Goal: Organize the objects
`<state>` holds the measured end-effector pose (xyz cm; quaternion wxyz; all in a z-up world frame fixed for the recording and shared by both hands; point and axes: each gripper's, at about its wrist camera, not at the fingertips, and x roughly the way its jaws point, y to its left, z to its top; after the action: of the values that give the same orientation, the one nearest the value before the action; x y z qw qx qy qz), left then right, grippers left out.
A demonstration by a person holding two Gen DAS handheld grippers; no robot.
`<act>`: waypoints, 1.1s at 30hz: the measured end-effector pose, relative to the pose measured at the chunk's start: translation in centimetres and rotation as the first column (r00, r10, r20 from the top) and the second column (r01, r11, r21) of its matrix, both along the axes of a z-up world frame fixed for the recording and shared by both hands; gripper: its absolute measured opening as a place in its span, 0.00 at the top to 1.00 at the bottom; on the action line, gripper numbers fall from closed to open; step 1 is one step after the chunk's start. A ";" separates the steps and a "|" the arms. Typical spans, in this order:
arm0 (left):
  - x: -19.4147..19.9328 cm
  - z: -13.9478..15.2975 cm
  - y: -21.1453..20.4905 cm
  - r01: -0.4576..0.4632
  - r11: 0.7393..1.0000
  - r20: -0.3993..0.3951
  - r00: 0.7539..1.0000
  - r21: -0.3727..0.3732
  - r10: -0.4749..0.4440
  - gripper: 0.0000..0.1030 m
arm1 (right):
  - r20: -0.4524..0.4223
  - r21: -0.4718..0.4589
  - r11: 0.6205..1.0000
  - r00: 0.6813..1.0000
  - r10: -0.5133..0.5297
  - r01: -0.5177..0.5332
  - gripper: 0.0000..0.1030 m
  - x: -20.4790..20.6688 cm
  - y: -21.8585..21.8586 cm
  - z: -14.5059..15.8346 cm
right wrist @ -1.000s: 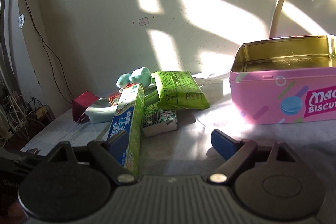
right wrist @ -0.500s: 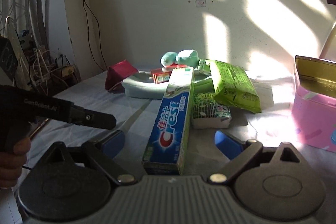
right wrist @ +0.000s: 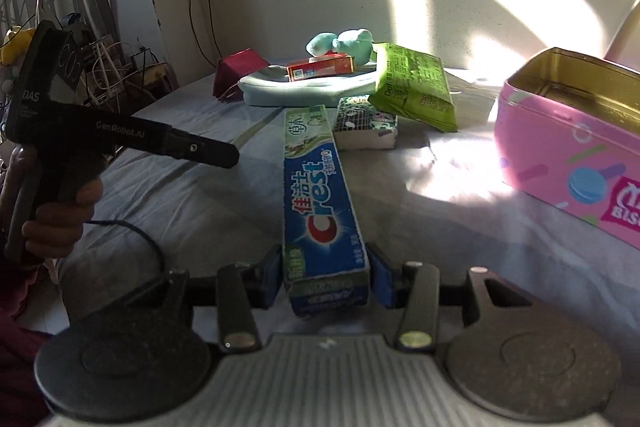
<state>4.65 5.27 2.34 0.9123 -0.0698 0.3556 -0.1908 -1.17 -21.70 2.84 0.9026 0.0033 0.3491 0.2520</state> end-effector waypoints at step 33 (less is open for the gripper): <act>2.4 5.2 -8.9 0.152 0.985 0.112 0.984 -0.084 -0.142 0.31 | 0.253 0.049 0.967 0.934 -0.253 0.249 0.38 -1.5 -6.2 3.2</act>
<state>7.00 -3.67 7.55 0.9091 -0.0752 0.3018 -0.2771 -2.71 -27.91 6.09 0.9649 0.0227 0.2238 0.1357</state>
